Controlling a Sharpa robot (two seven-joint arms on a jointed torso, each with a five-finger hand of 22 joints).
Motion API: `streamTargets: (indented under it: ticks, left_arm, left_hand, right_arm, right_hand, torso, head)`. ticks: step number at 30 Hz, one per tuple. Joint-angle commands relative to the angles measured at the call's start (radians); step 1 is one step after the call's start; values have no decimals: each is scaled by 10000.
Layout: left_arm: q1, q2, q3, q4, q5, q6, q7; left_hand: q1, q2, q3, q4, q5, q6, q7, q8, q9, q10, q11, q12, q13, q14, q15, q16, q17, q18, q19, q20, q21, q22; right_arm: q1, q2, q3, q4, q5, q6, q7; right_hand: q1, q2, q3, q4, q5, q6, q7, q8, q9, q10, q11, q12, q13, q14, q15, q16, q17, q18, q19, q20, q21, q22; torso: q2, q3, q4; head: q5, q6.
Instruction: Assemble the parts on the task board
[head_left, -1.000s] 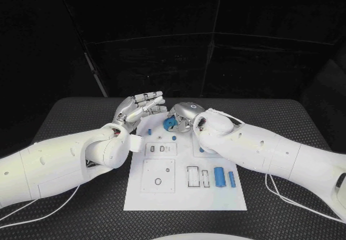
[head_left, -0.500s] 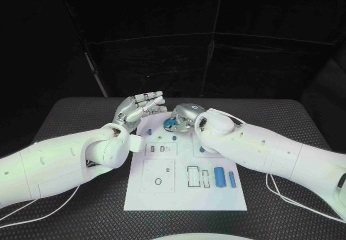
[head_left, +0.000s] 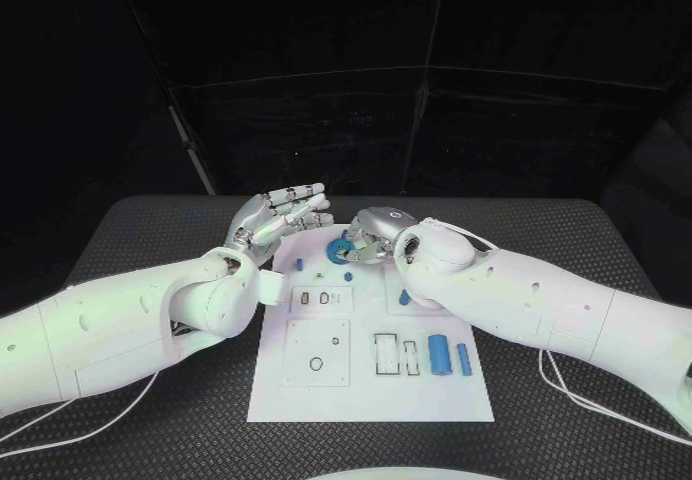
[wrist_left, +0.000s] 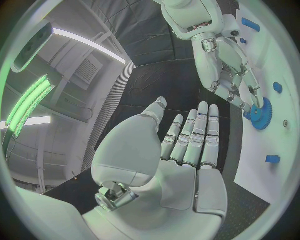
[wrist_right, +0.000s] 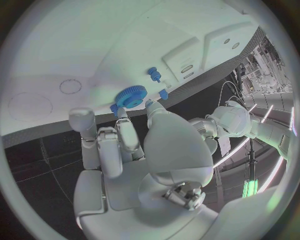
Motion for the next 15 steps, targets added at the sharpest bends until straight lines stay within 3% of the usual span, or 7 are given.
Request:
streamTargets:
  ticks: [1,4,9,11,12,14,15]
  left_arm:
    - [18,-15,10,31,-58,74,21]
    - [18,-43,10,34,-58,74,24]
    - [18,-116,10,23,-58,81,23]
    - [18,-148,9,17,-58,86,21]
    - [18,-158,9,10,-58,87,19]
    - [19,-167,9,-7,-58,81,14]
    - [19,-167,9,-23,-58,76,11]
  left_hand:
    - [-30,97,12,-74,8,-89,955,-38,-9,-39,17,-70,-17,-12,39,-52,-17,130,2,24,-39,-12]
    - [-30,97,12,-74,8,-89,955,-38,-9,-39,17,-70,-17,-12,39,-52,-17,130,2,24,-39,-12]
    - [-29,97,13,-78,8,-72,954,-39,-7,-42,17,-73,-16,-13,40,-57,-19,129,-1,24,-42,-15]
    - [-29,97,14,-79,8,-65,954,-39,-6,-44,17,-75,-16,-14,41,-60,-20,128,-3,24,-43,-16]
    - [-30,99,15,-84,8,-60,953,-41,-5,-50,18,-82,-16,-20,45,-71,-24,124,-15,25,-52,-23]
    - [-40,102,18,-97,8,-54,953,-50,-1,-57,22,-100,-13,-30,58,-108,-37,103,-95,28,-105,-57]
    - [-55,105,21,-115,6,-48,959,-62,2,-53,26,-117,-9,-25,70,-148,-49,83,-218,30,-184,-106]
  right_arm:
    - [14,-228,5,287,201,-1307,388]
    - [10,-617,6,591,996,-2063,1235]
    - [11,-1525,9,1170,3867,-2773,3039]
    - [14,-2008,12,1445,5240,-2709,3621]
    - [16,-2247,12,1560,5878,-2599,3875]
    - [20,-2651,14,1719,7035,-2279,4349]
    - [23,-2982,14,1832,8023,-1829,4676]
  right_hand:
    - [463,-36,71,-238,-2,-162,41,-111,-20,-100,16,-162,-241,873,34,20,1864,-78,34,-15,11,-62]
    - [1015,-28,239,-514,-147,-139,28,-109,-2,-514,-4,-649,-839,786,24,-95,1496,-17,-139,-19,-157,-394]
    - [1892,-68,779,-740,-277,299,-108,39,29,-2974,-168,-4803,-5167,-169,-102,-1545,-1624,473,-2221,-148,-2145,-3457]
    - [2150,-189,1043,-776,-390,420,-140,41,18,-2651,-225,-5964,-6095,-490,-158,-2333,-2769,469,-2390,-182,-2543,-3685]
    - [2226,-238,1185,-754,-500,484,-157,36,12,-2454,-249,-6582,-6549,-751,-189,-3025,-3711,467,-2414,-209,-2765,-3822]
    - [2378,-248,1517,-671,-712,664,-161,59,20,-2303,-223,-7944,-7494,-2146,-161,-5919,-7337,440,-2765,-188,-3480,-4226]
    - [2534,-322,1807,-654,-825,783,-111,40,9,-1978,-178,-9038,-8303,-2559,-53,-7360,-8276,417,-3078,-118,-4161,-4617]
  torso:
    - [-4,3,6]
    - [-14,5,-1]
    - [-33,7,-35]
    - [-60,19,-78]
    - [-72,26,-97]
    - [-99,38,-127]
    - [-120,50,-157]
  head:
    - [-3,28]
    - [18,25]
    - [37,11]
    - [21,34]
    - [14,40]
    - [-37,71]
    - [-50,62]
